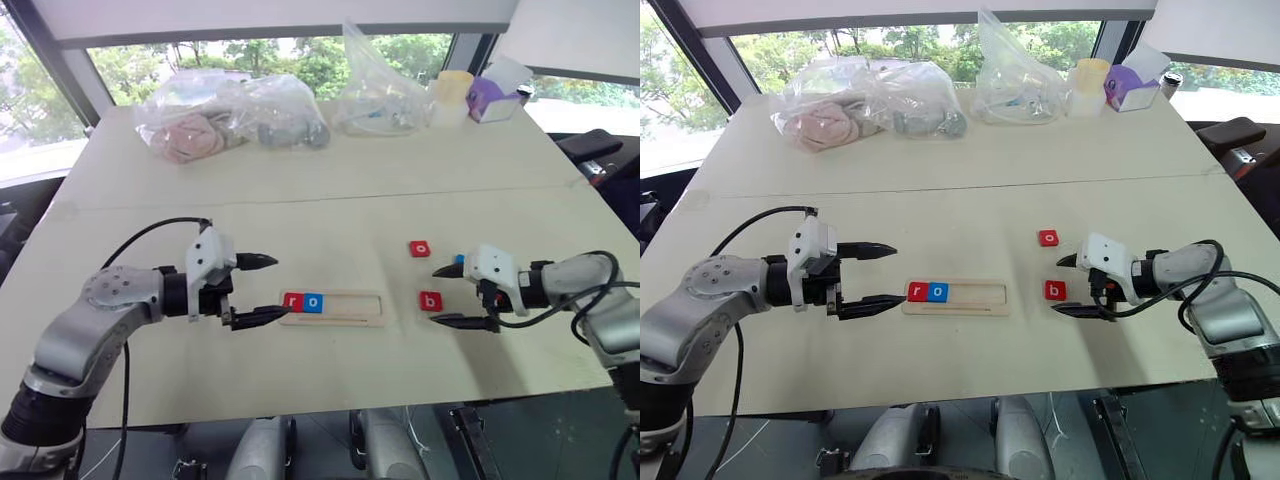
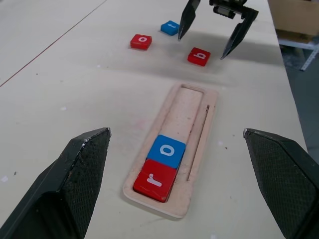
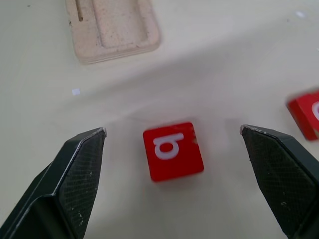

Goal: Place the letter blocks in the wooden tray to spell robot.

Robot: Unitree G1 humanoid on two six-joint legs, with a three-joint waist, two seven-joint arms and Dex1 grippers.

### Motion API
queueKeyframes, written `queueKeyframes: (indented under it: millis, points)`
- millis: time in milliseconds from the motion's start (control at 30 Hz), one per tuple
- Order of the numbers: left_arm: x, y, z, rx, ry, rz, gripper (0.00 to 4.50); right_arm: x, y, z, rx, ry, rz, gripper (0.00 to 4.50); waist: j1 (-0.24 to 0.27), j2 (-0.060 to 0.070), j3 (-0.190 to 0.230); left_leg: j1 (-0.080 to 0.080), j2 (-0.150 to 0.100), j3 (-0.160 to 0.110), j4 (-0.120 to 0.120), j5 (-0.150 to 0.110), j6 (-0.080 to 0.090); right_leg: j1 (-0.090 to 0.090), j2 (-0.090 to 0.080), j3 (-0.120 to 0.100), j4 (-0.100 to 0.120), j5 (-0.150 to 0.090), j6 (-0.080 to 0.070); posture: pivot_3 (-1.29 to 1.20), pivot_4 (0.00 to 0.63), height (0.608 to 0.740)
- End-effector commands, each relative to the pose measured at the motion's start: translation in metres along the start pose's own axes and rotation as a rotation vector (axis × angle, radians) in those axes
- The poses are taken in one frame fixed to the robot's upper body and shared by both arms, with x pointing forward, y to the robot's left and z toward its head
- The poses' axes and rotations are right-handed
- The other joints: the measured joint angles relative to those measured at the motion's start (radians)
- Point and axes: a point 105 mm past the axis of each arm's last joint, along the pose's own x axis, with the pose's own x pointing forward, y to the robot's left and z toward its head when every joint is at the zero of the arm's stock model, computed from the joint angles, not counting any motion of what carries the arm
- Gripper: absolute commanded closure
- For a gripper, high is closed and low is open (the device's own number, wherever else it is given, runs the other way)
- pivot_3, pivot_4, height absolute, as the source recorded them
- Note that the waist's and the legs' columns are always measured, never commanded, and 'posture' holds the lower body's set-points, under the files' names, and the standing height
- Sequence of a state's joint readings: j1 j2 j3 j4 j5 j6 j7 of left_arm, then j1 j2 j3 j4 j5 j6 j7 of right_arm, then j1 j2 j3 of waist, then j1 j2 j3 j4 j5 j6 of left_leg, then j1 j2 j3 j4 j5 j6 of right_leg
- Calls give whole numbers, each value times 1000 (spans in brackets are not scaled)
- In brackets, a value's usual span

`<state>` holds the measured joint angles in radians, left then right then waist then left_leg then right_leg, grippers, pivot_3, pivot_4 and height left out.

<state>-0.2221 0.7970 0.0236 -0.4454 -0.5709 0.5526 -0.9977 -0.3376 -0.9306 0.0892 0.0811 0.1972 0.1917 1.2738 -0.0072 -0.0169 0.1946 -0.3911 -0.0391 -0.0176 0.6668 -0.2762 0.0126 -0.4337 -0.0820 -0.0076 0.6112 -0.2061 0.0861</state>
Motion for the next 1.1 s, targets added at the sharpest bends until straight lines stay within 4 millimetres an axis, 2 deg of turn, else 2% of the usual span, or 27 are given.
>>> queueKeyframes:
  millis: [33, 200, 400, 433, 467, 600, 633, 733, 833, 867, 933, 1000, 1100]
  points:
    - [-6, -1, 10, 52, -7, 24, 0, 1, -2, -6, -31, 16, 9, 60, 2, 0, 0, 0, 0, 0, 0, 0, 0, 0, 0, 0, 0, 0, 0, 0, 150, 725]
    - [-9, -2, 10, 54, 1, 32, 0, 4, -1, -17, -32, 41, 24, 60, 3, 0, 0, 0, -1, 0, 0, 0, 0, 0, -1, 1, 0, 0, 0, 0, 150, 725]
    - [-10, -2, 9, 58, 11, 38, 0, 8, -3, -18, -11, 27, 12, 60, 2, 0, 0, 1, 0, 0, 0, 0, 0, 1, -1, 1, 0, 0, 0, 0, 150, 725]
    - [-10, -2, 9, 60, 12, 38, 0, 9, -3, -18, -10, 27, 12, 574, 2, 0, 0, 1, 0, 0, 0, 0, 0, 1, -1, 1, 0, 0, -1, 0, 150, 725]
    - [-10, -2, 10, 62, 13, 38, 0, 9, -3, -19, -14, 28, 10, 828, 0, 0, 0, 1, 0, 0, 0, 0, 0, 1, -1, 1, 0, 0, -1, 0, 150, 725]
    - [-10, -1, 10, 67, 17, 41, 0, 9, -6, -14, -12, 14, -6, 2976, -4, 0, 0, 1, 0, 0, 1, 0, 0, 1, -1, 1, 0, 1, -1, 0, 150, 725]
    - [-11, 0, 10, 68, 17, 41, 0, 9, -7, -10, -16, 10, -12, 3344, -3, 0, 0, 2, 0, 0, 1, 0, 0, 1, -1, 1, 1, 1, -1, 0, 150, 725]
    - [-10, 0, 10, 70, 18, 41, 0, 9, -9, 8, -29, -32, -11, 3344, -3, 0, 0, 2, 0, 0, 1, 0, 0, 1, -1, 1, 1, 1, -1, 0, 150, 725]
    - [-9, 0, 10, 72, 16, 37, 0, 19, -4, 48, -62, -124, 48, 3344, -7, 0, 0, 2, 0, 0, 1, 0, -1, 1, -1, 1, 1, 1, -1, 0, 150, 725]
    - [-9, -1, 10, 72, 16, 36, 0, 22, -1, 56, -67, -138, 62, 3344, -8, 1, 0, 1, 0, 0, 1, 0, -1, 0, -1, 1, 1, 1, -1, 0, 150, 725]
    - [-8, -1, 10, 74, 17, 31, 0, 43, 11, 74, -89, -173, 111, 3344, -4, 0, 0, 1, 1, 0, 0, 0, 0, 0, 0, 1, 2, 1, -1, 0, 150, 725]
    - [-8, -2, 10, 76, 17, 27, 0, 59, 19, 83, -104, -193, 130, 3344, -2, 0, 0, 1, 1, -2, 0, 0, -1, 0, 1, 0, 2, 1, -1, 0, 150, 725]
    - [-8, -3, 11, 77, 19, 25, 0, 77, 21, 87, -123, -189, 124, 3344, 6, 0, 0, 0, 0, -2, 0, 0, -1, -1, -1, 0, 1, 1, -1, 0, 150, 725]
